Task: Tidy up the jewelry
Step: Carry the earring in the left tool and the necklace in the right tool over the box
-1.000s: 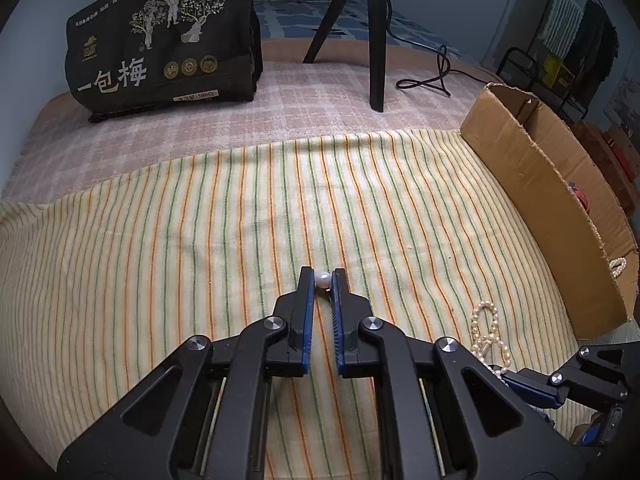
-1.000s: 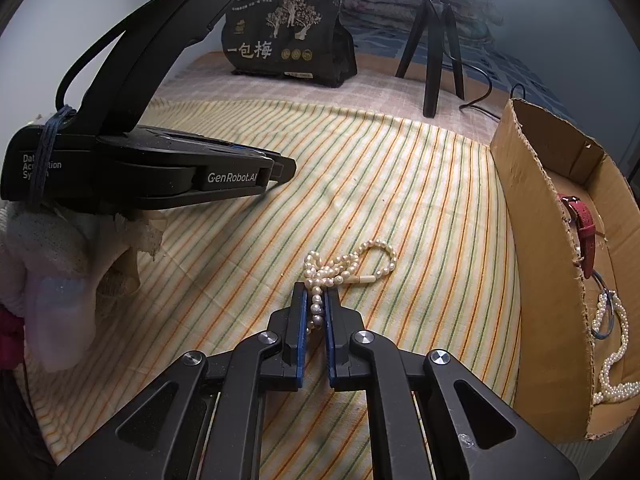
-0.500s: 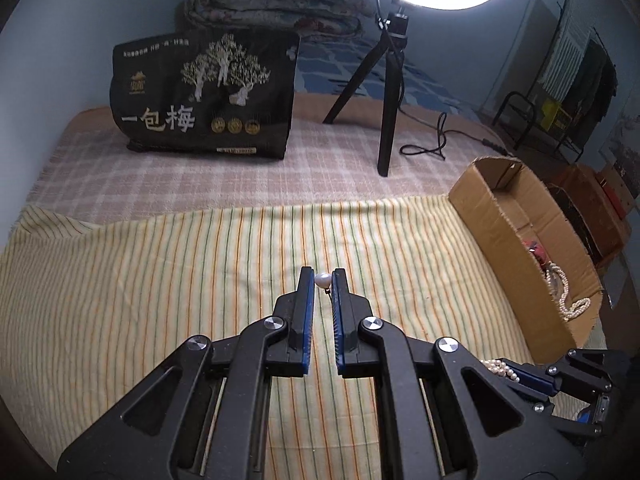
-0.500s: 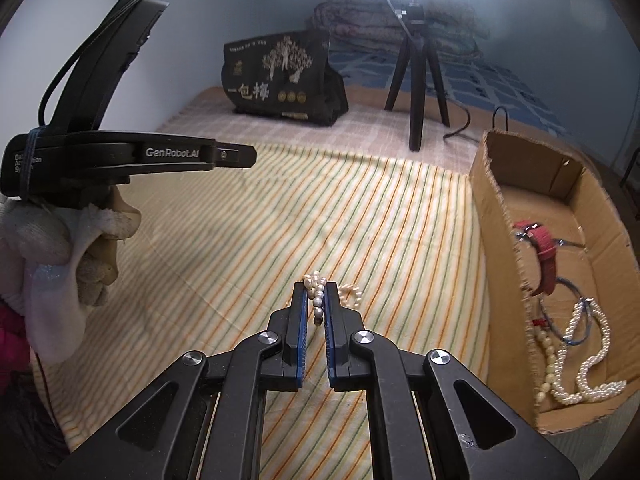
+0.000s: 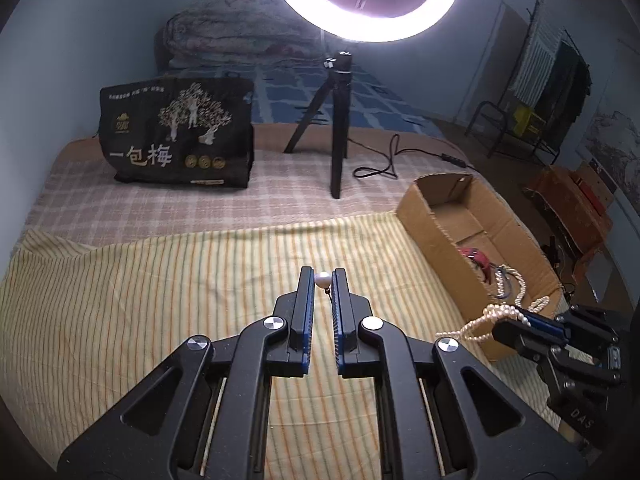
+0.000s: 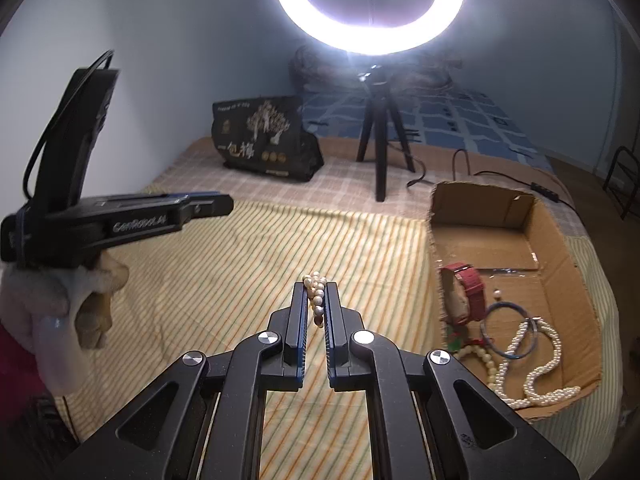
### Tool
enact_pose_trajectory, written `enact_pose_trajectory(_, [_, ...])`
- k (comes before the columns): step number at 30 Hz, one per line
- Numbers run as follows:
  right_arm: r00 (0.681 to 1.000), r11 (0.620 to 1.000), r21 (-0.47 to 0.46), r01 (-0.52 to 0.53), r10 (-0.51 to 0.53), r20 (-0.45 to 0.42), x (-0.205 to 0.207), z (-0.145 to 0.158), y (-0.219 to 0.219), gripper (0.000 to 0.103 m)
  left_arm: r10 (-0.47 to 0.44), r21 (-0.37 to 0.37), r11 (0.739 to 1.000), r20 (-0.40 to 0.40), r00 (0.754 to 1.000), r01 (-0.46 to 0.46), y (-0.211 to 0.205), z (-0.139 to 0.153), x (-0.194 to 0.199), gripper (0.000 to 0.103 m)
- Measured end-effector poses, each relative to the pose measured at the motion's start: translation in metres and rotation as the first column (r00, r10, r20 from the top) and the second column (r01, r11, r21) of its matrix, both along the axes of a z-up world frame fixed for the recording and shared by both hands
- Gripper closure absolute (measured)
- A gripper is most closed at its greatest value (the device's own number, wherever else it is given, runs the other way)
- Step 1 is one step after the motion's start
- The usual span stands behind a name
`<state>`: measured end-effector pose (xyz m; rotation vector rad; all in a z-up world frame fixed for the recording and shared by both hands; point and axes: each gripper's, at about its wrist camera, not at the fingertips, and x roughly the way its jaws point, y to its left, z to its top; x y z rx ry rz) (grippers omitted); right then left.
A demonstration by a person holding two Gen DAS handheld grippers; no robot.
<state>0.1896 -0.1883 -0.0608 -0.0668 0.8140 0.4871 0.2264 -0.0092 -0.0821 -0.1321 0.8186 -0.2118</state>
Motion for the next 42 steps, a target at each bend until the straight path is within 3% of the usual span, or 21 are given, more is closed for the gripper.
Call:
enact_pose_trajectory(18, [0.981, 0.986, 0.038, 0.165, -0.168, 0.095, 0.004, 0.043, -0.076, 0.097, -0.127, -0.001, 0.992, 0.05, 0.991, 0.127, -0.072, 0.024, -0.025, 0.097])
enact_pose_trajectory(28, [0.963, 0.967, 0.05, 0.249, -0.253, 0.095, 0.025, 0.043, -0.115, 0.097, -0.186, -0.007, 0.982, 0.053, 0.981, 0.186, -0.116, 0.024, -0.024, 0.097])
enact_pose_trajectory(42, [0.954, 0.955, 0.068, 0.29, -0.294, 0.064, 0.061, 0.03, -0.138, 0.097, -0.239, 0.003, 0.971, 0.047, 0.97, 0.239, -0.165, 0.017, -0.022, 0.097])
